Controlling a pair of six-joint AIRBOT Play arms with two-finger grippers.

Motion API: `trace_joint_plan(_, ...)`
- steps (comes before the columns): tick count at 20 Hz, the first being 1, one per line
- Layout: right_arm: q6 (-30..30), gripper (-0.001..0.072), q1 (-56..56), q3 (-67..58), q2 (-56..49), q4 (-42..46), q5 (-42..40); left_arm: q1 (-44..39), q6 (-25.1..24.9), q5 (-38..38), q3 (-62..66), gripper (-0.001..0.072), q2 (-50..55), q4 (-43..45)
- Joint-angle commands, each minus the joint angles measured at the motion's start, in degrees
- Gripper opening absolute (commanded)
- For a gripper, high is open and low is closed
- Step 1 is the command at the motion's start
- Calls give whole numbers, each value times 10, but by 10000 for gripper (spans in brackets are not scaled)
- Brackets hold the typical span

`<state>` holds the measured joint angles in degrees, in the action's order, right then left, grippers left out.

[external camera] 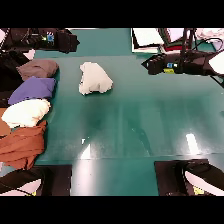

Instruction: Fold the shirts.

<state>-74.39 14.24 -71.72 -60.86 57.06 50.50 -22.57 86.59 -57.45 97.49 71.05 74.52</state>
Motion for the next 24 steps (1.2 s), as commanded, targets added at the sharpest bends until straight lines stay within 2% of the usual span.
trace_joint_plan(1,0,14,0,0,0,0,0,0,0,-1,-1,26,1,0)
trace_joint_plan(14,0,15,0,1,-2,-1,0,0,0,0,0,26,1,0)
trace_joint_plan(19,0,14,0,1,-2,-1,-6,0,-1,52,0,26,2,7)
trace_joint_plan(20,0,15,0,1,-2,-1,-14,0,-1,52,0,53,5,24)
trace_joint_plan(21,-1,14,0,1,-2,-2,-21,0,0,53,0,382,14,41)
trace_joint_plan(22,-1,14,0,0,-2,-6,-24,2,16,53,0,661,28,61)
trace_joint_plan(24,-2,14,1,0,-1,-6,-20,7,42,47,-1,679,75,83)
